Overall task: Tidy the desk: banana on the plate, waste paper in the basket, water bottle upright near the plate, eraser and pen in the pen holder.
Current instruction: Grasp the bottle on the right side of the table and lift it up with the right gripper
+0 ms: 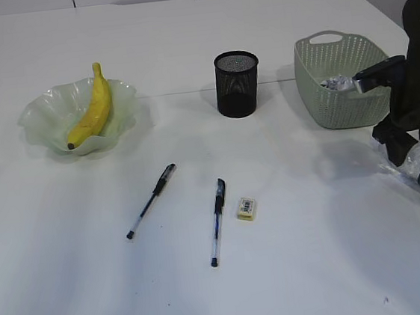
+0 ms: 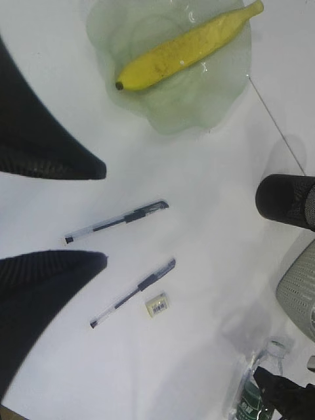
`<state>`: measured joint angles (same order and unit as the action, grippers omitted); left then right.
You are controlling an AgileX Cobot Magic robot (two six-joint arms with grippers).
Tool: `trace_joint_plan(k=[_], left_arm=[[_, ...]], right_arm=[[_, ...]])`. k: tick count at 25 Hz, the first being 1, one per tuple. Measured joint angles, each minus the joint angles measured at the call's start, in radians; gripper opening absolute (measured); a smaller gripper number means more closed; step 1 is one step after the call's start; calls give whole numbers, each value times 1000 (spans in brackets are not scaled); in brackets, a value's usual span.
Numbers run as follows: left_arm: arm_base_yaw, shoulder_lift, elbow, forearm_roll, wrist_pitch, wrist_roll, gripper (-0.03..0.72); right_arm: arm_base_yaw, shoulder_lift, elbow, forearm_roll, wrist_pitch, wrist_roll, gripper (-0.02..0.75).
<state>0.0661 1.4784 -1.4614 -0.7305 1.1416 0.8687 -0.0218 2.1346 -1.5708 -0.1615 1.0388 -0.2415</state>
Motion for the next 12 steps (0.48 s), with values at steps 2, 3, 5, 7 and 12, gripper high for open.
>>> trace_joint_plan(k=[2, 3, 5, 7, 12], left_arm=[[0, 0, 0, 2, 0, 0, 251], [0, 0, 0, 2, 0, 0, 251], [0, 0, 0, 4, 1, 0, 251], [0, 0, 0, 6, 2, 0, 251], [0, 0, 0, 7, 2, 0, 251]], right_arm=[[0, 4, -1, 0, 0, -13, 495], [0, 8, -4, 0, 0, -17, 494], [0, 17, -6, 1, 2, -20, 493], [0, 26, -9, -6, 2, -24, 492], [0, 33, -22, -12, 18, -26, 447]])
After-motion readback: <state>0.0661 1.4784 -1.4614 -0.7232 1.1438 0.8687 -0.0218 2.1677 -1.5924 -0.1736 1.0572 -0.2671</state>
